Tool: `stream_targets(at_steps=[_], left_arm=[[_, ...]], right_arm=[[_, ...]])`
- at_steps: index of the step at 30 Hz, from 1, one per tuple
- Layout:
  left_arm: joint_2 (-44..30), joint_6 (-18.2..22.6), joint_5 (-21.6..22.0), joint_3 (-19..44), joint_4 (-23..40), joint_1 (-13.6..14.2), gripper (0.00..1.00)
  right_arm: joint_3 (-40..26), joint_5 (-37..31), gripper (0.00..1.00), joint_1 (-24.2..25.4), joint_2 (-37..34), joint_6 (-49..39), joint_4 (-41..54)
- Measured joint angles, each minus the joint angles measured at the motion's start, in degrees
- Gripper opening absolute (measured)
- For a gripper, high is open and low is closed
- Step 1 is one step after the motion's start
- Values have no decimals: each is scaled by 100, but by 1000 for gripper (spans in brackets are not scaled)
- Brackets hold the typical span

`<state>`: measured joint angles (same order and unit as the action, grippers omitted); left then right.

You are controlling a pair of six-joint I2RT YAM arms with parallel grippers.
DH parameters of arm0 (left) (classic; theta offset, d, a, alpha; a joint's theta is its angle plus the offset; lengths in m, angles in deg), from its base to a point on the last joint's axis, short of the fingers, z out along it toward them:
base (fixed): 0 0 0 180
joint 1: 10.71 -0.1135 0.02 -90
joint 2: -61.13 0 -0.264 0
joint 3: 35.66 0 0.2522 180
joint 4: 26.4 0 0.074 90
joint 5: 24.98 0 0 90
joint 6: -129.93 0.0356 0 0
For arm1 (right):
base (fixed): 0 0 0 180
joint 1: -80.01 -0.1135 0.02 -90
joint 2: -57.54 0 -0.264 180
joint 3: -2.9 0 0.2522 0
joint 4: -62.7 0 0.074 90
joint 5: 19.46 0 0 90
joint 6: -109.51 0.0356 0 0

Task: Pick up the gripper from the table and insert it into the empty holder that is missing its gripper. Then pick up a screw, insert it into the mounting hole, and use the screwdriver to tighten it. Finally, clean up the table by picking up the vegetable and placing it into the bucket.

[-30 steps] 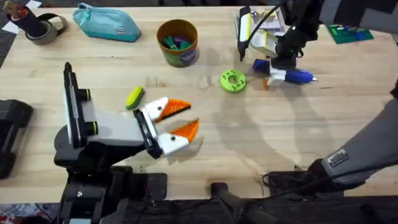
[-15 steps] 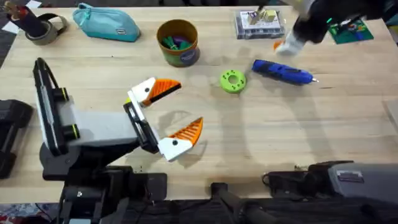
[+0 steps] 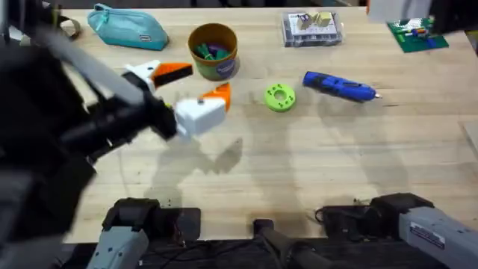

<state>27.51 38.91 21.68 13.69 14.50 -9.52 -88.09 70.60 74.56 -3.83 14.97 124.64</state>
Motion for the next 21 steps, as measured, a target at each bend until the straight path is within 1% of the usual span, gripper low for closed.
stream_targets(at_steps=[1, 3, 6, 7, 10, 12, 15, 18, 21], left_arm=[[-227, 98, 158, 256, 286, 0, 986], [-724, 324, 590, 882, 1140, 0, 986], [-1216, 599, 1221, 1608, 1909, 0, 987], [-1360, 671, 1526, 1868, 2231, 0, 987], [-1634, 823, 2321, 2367, 2632, 0, 987], [-1726, 881, 2721, 2482, 2714, 0, 987], [-1931, 941, 3212, 2517, 3006, 0, 986], [-2372, 977, 3731, 2523, 3415, 0, 986], [-2955, 990, 4067, 2521, 3590, 0, 986]], right_arm=[[0, 2, 996, 0, 61, 69, 156], [0, 6, 996, 0, 156, 189, 388], [70, 16, 996, 0, 290, 293, 518], [155, 30, 996, 0, 358, 312, 513], [576, 85, 996, 0, 584, 339, 469], [860, 94, 996, 0, 661, 354, 477], [1153, 114, 996, 0, 651, 374, 524], [1254, 129, 996, 0, 635, 374, 545], [1255, 131, 996, 0, 637, 370, 503]])
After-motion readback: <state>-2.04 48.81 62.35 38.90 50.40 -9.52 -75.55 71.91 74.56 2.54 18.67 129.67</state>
